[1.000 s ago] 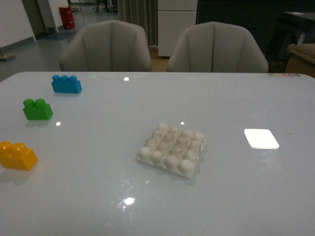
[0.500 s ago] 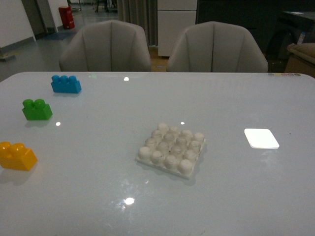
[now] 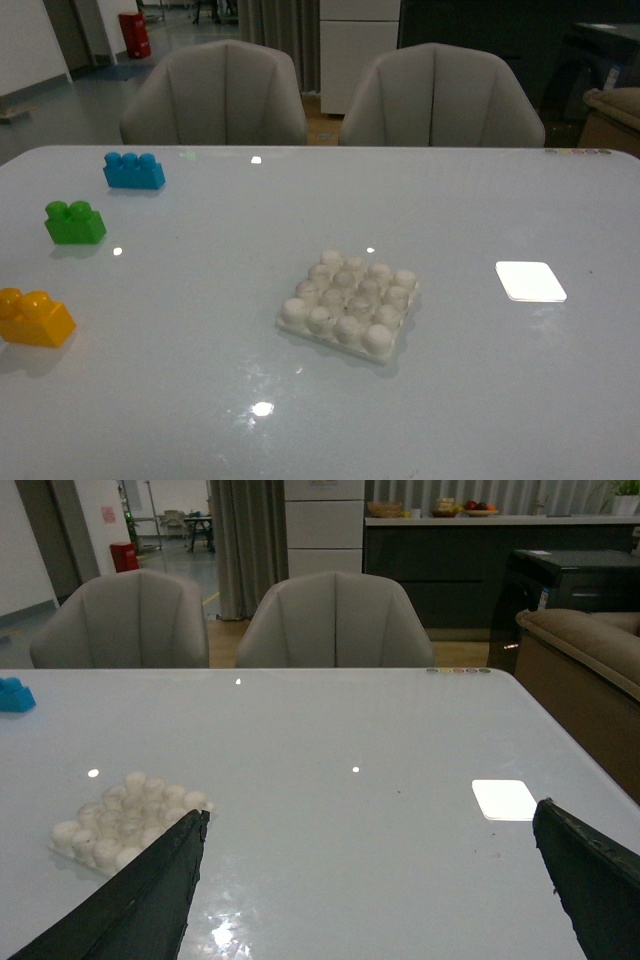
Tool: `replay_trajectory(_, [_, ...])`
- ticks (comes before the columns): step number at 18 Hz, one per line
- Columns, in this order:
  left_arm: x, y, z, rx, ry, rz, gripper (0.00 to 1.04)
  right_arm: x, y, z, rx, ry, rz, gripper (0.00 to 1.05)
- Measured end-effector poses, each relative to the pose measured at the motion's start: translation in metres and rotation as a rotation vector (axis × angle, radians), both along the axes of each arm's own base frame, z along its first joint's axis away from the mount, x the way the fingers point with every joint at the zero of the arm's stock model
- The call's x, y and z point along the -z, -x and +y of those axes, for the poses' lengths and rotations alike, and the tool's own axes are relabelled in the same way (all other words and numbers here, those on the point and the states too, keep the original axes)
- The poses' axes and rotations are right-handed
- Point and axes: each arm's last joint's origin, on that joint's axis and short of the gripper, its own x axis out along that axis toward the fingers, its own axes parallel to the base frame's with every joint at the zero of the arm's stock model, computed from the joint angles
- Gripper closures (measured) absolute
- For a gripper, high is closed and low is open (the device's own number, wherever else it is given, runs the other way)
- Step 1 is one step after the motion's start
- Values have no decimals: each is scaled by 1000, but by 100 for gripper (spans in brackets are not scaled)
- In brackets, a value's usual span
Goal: Insert yellow block into base center
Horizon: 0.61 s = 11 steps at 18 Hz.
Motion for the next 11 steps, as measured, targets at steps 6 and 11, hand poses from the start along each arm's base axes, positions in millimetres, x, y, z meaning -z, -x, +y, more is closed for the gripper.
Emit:
replay_trajectory(6, [67, -33, 10, -53, 26, 184, 7, 0, 0, 0, 0, 0, 0, 6])
replay_trajectory(11, [69, -33, 11, -74, 33, 193, 7, 0, 0, 0, 0, 0, 0, 6])
